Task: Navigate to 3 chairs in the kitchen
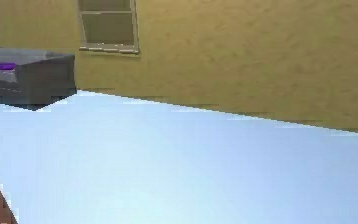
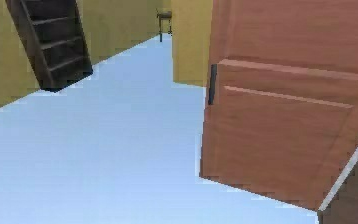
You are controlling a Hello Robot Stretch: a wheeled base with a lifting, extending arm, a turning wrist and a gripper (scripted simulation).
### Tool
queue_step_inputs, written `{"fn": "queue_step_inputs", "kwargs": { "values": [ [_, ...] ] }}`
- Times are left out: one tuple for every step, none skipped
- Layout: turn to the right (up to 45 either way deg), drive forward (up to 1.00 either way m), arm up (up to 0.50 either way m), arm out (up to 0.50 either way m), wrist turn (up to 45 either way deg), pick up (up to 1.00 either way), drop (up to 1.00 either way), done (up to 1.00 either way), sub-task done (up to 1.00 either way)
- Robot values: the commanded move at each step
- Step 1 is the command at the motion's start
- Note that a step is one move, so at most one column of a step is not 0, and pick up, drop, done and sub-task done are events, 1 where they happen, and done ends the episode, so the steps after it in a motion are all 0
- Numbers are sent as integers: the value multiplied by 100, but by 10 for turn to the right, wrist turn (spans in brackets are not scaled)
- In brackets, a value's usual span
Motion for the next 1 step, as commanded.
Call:
{"fn": "queue_step_inputs", "kwargs": {
  "values": [
    [330, 0, 0, 0, 0, 0, 0, 0, 0]
  ]
}}
